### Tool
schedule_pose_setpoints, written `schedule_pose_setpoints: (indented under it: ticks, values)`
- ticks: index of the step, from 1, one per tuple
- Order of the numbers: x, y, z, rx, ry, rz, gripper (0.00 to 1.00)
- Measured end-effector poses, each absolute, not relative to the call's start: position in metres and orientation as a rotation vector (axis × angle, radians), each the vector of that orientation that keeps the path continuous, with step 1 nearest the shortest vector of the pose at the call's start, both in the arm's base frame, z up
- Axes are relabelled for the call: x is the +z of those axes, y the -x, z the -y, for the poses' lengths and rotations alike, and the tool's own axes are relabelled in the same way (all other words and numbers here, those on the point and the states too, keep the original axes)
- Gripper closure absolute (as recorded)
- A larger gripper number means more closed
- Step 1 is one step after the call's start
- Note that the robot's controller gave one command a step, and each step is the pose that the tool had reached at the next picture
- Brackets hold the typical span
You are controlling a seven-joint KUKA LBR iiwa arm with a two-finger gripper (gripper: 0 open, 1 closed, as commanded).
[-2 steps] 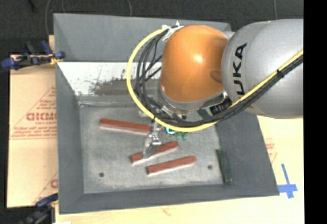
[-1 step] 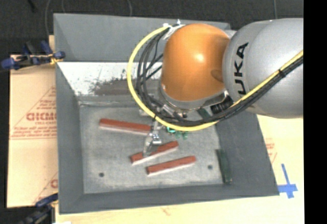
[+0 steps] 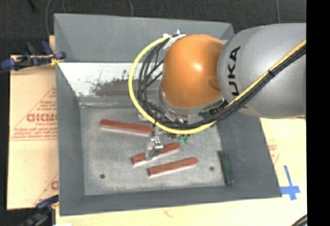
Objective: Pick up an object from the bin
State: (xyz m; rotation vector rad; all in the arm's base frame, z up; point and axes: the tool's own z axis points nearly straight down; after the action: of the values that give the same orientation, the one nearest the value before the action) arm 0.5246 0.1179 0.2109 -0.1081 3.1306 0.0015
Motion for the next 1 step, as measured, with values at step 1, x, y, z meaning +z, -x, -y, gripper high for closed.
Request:
schedule_pose_setpoints:
  ticks: [1]
  values:
    - [0.1426, -0.5039, -0.0982, 0.000, 0.400, -3.110, 0.00]
